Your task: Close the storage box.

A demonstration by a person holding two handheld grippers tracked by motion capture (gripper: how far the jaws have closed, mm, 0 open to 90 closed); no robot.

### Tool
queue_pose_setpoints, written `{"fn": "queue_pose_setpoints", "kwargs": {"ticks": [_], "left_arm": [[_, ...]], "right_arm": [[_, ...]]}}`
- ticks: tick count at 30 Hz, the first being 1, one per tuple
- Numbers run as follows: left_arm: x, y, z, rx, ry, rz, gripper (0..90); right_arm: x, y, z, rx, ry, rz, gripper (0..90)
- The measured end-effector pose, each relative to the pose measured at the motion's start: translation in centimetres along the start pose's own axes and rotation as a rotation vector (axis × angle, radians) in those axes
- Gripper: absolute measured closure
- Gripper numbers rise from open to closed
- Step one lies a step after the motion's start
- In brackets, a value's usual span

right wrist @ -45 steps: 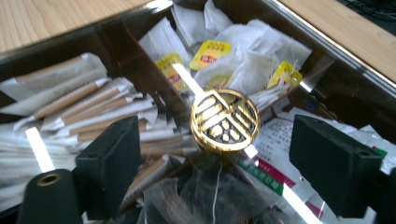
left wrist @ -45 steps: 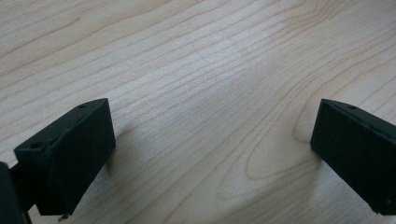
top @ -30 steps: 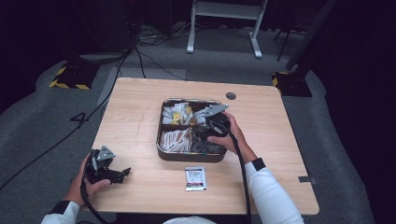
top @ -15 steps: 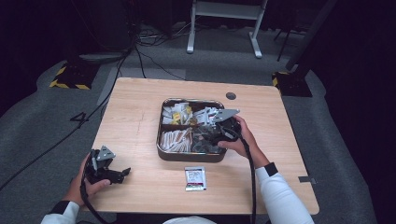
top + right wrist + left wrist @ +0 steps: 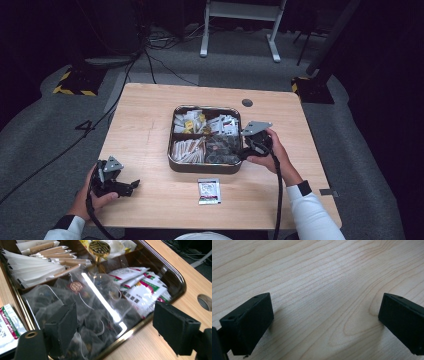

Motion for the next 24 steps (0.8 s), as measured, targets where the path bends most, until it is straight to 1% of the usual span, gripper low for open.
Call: {"fn": "queue_pose_setpoints", "kwargs": {"ticks": [2,6,10,17,19,24], "left_arm": [[0.0,0.0,0.0,0.000,0.000,0.000,0.1],[0.0,0.0,0.0,0.000,0.000,0.000,0.1],[0.0,0.0,0.0,0.000,0.000,0.000,0.1],[0.0,0.0,0.0,-0.001,0.000,0.000,0.1],[0.0,0.0,0.0,-0.001,0.000,0.000,0.1],[0.0,0.0,0.0,-0.001,0.000,0.000,0.1]], "right_arm": [[-0.6,0.5,0.3,-0.009,-0.009,-0.002,20.6],[-1.2,0.9,0.6,-0.013,-0.012,-0.003,20.5],[-2.2,1.4,1.0,-0.028,-0.019,-0.015,20.7],[-3.2,1.9,1.3,-0.046,-0.018,-0.026,20.8],[-3.5,2.1,1.3,-0.044,-0.022,-0.030,20.4],[-4.4,2.6,1.5,-0.056,-0.031,-0.033,20.4]]}}
Point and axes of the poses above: each handheld gripper's, and its own axes: y roughly backward along the jaws, x roughly out of its top, z roughly to its right, the point moved 1 cm from there along -y, roughly forward along the jaws, and after that the axes turned 8 degrees about -x, right-handed, at the moved point
